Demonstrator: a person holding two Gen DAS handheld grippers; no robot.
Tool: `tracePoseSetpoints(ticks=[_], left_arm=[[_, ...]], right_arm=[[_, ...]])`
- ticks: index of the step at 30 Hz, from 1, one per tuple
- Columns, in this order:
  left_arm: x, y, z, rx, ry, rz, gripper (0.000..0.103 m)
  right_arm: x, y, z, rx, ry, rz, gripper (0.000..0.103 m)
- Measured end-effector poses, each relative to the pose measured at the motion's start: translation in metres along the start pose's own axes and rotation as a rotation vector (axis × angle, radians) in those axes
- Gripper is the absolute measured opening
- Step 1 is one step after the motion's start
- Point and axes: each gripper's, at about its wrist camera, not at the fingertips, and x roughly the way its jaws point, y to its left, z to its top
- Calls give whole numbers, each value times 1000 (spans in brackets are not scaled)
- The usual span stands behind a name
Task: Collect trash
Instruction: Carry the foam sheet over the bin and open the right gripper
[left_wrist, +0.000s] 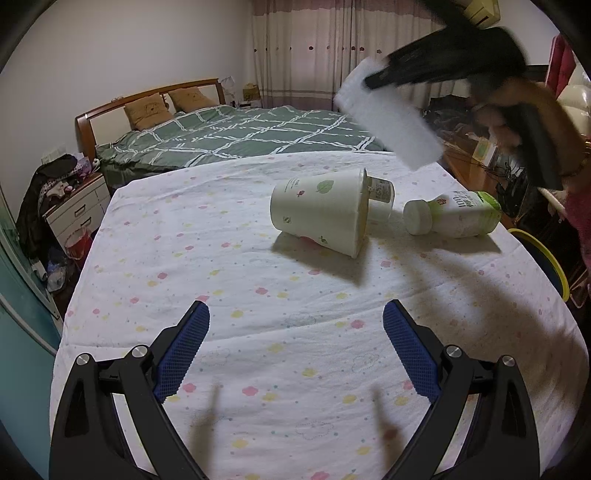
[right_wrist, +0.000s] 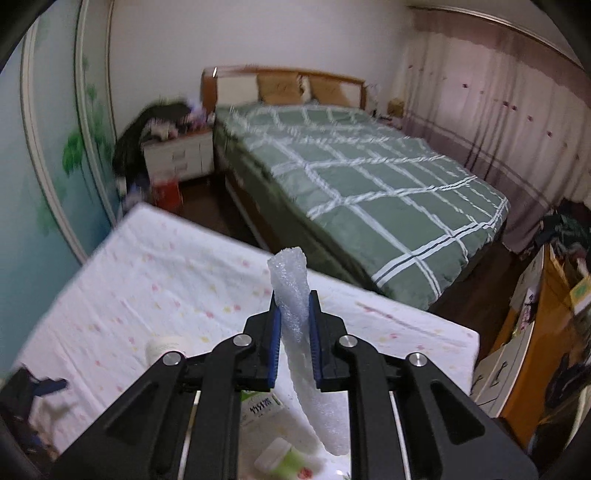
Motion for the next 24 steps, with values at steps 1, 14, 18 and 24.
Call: tracePoseSetpoints(ticks=[1,14,18,24], left_arm=[[0,-1,0,3,-2,1,94],[-6,-6,-1,29,-23,17,94],[-7,-6,-1,36,-23,19,94],[-7,-6,-1,37,-17,20,94]], right_arm=[[-12,-5,-2,18,-21,2,13],[-172,-113,-146,302,-122,-191,13],[-178,-160,-205,426,-62,-287,13],[-159,-208,-264,535,7,-392,14]])
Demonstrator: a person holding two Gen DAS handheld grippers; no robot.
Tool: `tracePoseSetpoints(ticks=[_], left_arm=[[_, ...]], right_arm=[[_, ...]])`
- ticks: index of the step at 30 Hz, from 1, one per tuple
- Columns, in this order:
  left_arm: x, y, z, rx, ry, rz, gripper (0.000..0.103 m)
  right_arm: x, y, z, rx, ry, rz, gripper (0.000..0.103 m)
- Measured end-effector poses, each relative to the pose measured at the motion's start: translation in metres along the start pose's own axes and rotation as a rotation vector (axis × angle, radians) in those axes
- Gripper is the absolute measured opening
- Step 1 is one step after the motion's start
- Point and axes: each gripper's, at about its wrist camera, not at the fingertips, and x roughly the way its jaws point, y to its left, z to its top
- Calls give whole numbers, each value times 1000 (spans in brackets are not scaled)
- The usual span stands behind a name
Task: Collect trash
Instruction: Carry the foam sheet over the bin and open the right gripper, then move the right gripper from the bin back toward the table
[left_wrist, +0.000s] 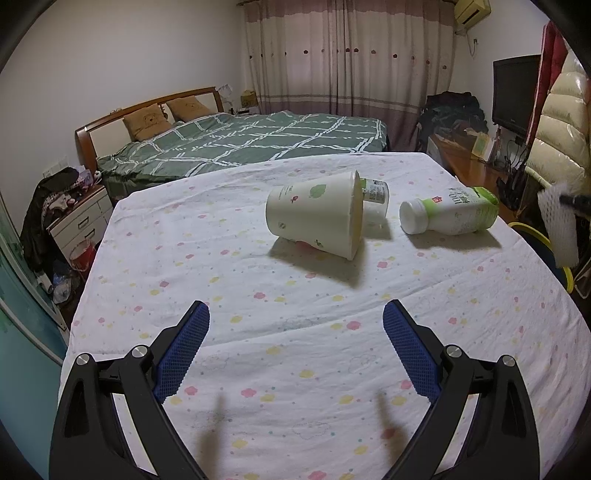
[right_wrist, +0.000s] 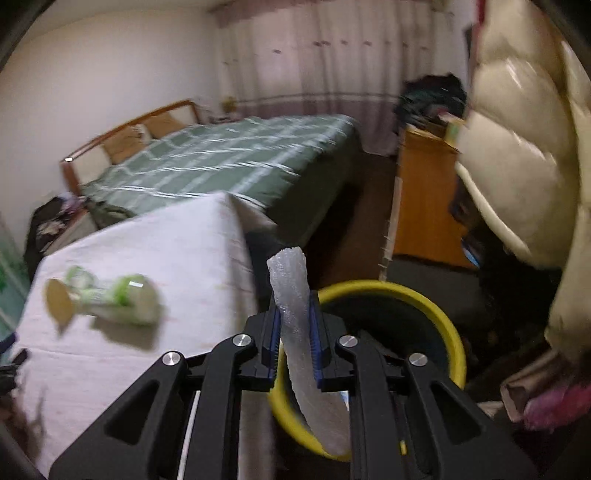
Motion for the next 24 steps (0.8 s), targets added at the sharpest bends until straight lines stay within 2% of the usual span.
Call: tracePoseSetpoints(ticks=[4,6,8,9,17,24], left_arm=[[2,1,0,-4,12,-2,94],[2,0,0,-3,11,-2,94],[3,0,0,1,11,-2,94],[3,0,0,3,12,-1,94],[8,-3,1,13,36,-20,94],[22,-17,19,122,83,-14,94]], right_arm=[[21,-23,-8,24,13,-92,15],[29,-29,-8,34,21,-115,23],[27,-34,-8,43,6,-142,46],[24,-35,-10,42,-1,-149,48],[14,-18,-23,10,-18,-100,50],[16,1,-31,6,-13,-7,50]])
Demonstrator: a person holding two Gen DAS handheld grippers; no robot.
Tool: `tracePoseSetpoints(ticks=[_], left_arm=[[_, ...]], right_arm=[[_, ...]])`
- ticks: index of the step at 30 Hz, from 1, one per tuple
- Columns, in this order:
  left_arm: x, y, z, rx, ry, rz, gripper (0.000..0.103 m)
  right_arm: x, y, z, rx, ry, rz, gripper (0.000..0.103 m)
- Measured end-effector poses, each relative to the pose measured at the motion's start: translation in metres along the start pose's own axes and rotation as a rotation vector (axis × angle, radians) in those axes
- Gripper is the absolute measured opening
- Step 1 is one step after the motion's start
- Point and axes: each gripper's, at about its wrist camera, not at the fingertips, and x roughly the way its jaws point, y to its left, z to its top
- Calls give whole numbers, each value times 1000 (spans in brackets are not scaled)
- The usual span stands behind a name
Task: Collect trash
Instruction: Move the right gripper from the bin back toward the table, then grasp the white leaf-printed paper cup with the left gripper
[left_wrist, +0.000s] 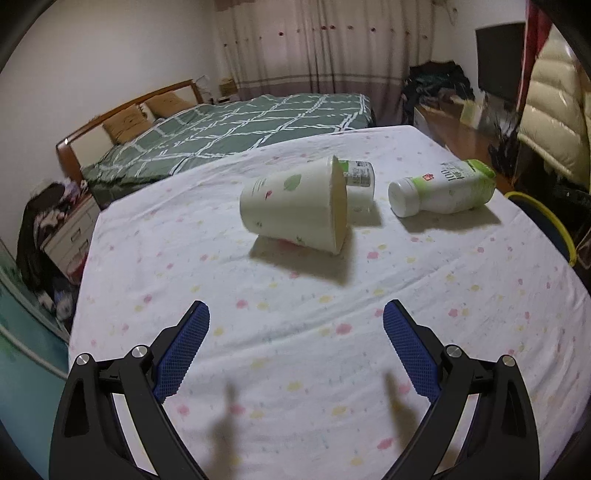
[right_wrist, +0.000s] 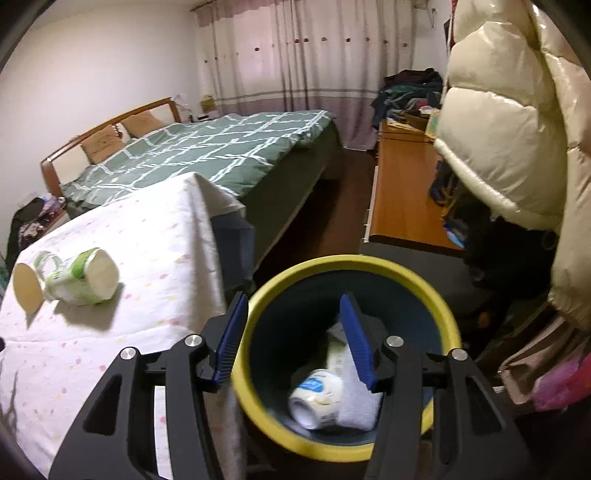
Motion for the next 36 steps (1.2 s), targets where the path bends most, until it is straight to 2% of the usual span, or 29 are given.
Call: tracePoseSetpoints(ticks=[5,12,19,25,31,33,34,36], left_arm=[[20,4,25,24,21,-44,94],[50,8,45,24,42,-156,94],[75,21,62,29,50,-157,94],[90,33,77,21,54,-235,94],[97,34,78,13,64,-283,94],[96,33,78,17,61,-294,89],[94,31,78,19,63,-300,82],[93,29,76,25,66,-302,82]], right_arm=[[3,7,-3,-7,11,32,50],[7,5,-7,-2,24,40,50],[11,2,-7,3,31,43,50],[16,5,-6,-5,42,50,50],[17,11,-7,-9,46,56,50],[16,11,-7,-7,45,60,50],[16,12,-8,-7,45,61,50],[15,12,-8,-5,46,63,50]])
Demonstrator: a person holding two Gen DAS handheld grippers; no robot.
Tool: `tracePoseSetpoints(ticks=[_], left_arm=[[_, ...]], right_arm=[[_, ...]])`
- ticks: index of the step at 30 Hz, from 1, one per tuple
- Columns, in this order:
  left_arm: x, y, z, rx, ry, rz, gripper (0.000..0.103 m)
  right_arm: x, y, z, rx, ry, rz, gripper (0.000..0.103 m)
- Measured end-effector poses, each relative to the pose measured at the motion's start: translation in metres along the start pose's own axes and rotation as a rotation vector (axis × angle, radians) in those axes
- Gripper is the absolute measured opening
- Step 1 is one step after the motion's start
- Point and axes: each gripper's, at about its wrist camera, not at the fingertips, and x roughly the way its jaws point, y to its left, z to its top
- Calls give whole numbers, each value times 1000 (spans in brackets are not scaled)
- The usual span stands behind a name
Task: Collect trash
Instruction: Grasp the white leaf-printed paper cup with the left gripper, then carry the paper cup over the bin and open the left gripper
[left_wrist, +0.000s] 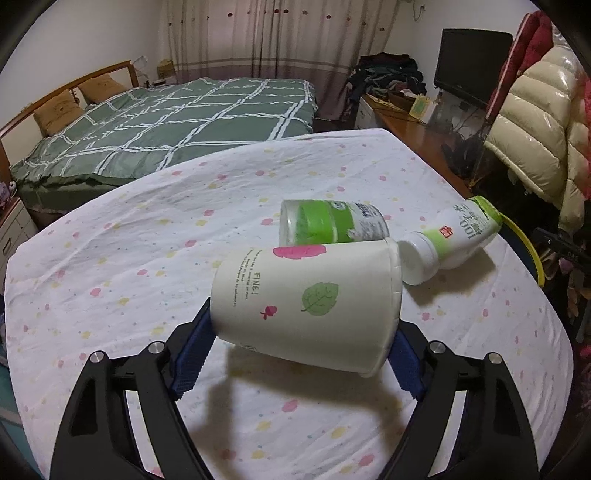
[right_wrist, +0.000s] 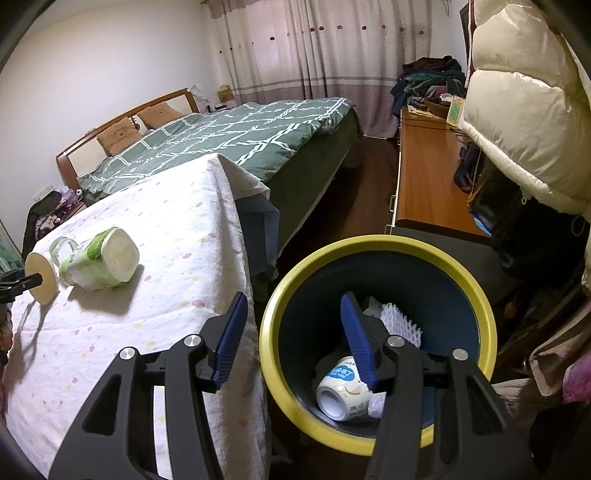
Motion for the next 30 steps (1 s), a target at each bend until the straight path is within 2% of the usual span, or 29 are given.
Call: tracePoseSetpoints(ticks=[7,14,19,23,30], left_arm=[[-21,-16,-12,4,-11,28,82],[-56,-63,-24,47,-18,62,82],[-70,-112,-18,91,-28,10,82],[-71,-166,0,150,-29,-51,82],[-55,-266,32,269,-31,-164,82]], right_arm=[[-14,-2,-6,8,-17,19,50],[-41,-11,-16,14,-43,8,50],[-65,-24,-30,20,-61,-44,50],[-86,-39,-45,30,-75,-84,50],[-110,-64,-63,48,-93,-154,50]])
